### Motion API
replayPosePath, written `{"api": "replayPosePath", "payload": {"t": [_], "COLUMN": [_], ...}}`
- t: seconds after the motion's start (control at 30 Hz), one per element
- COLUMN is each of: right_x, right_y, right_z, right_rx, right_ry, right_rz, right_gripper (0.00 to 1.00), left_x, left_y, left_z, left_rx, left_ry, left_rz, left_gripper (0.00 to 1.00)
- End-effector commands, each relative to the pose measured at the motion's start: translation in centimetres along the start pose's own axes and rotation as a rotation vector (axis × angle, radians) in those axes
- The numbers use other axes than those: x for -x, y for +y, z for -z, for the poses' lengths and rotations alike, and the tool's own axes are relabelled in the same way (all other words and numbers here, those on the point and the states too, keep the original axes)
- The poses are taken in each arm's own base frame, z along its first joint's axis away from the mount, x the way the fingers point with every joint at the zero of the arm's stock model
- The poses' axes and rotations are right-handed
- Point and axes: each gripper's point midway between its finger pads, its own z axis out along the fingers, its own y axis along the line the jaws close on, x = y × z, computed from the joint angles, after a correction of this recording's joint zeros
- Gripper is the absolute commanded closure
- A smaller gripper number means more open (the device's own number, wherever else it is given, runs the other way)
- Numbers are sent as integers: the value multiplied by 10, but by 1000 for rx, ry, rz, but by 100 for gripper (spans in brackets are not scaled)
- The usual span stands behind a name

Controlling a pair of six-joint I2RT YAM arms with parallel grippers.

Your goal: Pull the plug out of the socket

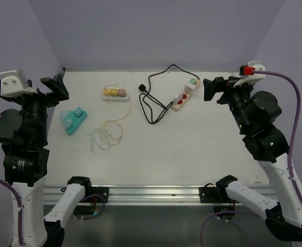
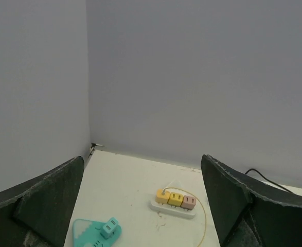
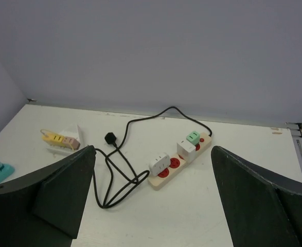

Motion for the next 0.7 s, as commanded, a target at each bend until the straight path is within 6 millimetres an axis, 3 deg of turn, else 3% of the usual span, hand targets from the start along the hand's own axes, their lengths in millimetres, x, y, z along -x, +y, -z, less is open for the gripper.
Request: {"api": "replayPosePath", "payload": {"t": [0.0,0.2,0.37,0.53,0.6,0.67], "right_x": [7,-14,-63,-121,-140,-152], "right_y": [7,17,32,61,71,87], "right_z": [0,-6,-12,-13,-10,-6], "right_rx": [36,74,136,262,307,402], "right_ry": [-37,24,172,371,436,481], "right_rz": [-15,-50,-90,-154,-178,-197], "right_gripper": [1,1,1,1,1,1], "left_x": [0,-27,-71,-143,-179,-203], "left_y": [-2,-7,-19,-23,-20,-11], "left_z": [-3,-13,-30,-54,-63,-69], "left_rx": [-11,-35,-85,-64,-26,34], "left_ry": [-20,34,158,388,493,545], "left_rz": [3,-1,-3,24,35,29], "left_gripper": [0,0,0,0,0,0]}}
